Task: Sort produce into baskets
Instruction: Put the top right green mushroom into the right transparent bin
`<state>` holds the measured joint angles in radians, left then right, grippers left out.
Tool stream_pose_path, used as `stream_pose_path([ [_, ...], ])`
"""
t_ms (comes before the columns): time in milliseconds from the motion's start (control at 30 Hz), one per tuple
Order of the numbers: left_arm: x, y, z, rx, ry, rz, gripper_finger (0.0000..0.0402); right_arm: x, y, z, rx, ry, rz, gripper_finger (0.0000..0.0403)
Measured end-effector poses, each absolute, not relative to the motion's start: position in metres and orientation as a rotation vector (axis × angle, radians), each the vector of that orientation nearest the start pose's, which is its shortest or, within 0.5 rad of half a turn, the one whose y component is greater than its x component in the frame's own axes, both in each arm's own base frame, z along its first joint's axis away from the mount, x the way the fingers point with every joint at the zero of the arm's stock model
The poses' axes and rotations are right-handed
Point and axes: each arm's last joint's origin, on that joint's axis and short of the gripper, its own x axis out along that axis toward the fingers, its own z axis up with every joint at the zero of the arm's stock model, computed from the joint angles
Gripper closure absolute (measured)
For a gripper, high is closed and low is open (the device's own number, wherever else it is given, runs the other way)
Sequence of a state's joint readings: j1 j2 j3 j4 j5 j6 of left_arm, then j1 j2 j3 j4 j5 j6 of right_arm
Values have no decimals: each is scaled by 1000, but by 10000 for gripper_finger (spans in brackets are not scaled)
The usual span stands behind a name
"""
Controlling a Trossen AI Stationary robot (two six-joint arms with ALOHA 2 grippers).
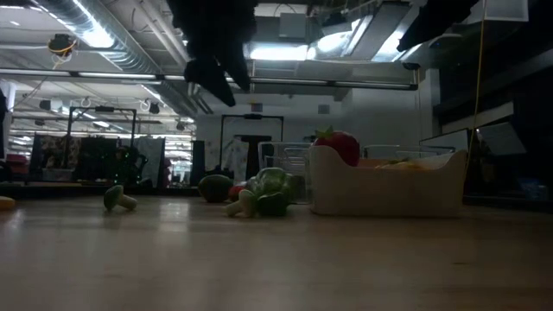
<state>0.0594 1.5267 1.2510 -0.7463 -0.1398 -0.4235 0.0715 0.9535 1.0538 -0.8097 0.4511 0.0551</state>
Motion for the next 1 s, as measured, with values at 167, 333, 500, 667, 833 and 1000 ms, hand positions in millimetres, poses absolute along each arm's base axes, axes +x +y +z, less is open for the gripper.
stream_pose_path([
  [167, 313, -8, 265, -150, 1058, 238, 111, 177, 0, 342, -127, 678, -371, 105],
  [333, 323, -37, 241, -16, 1143, 121, 129, 178, 2, 342, -102, 671, -314, 105],
  [500, 337, -51, 213, 14, 1200, 97, 153, 181, 4, 345, -75, 632, -260, 105],
  [667, 349, -53, 186, 16, 1237, 104, 174, 181, 4, 346, -73, 627, -257, 105],
  [833, 357, -51, 165, 17, 1271, 116, 198, 181, 4, 346, -73, 627, -257, 105],
  [1000, 363, -49, 151, 14, 1280, 124, 220, 181, 4, 346, -73, 628, -257, 105],
])
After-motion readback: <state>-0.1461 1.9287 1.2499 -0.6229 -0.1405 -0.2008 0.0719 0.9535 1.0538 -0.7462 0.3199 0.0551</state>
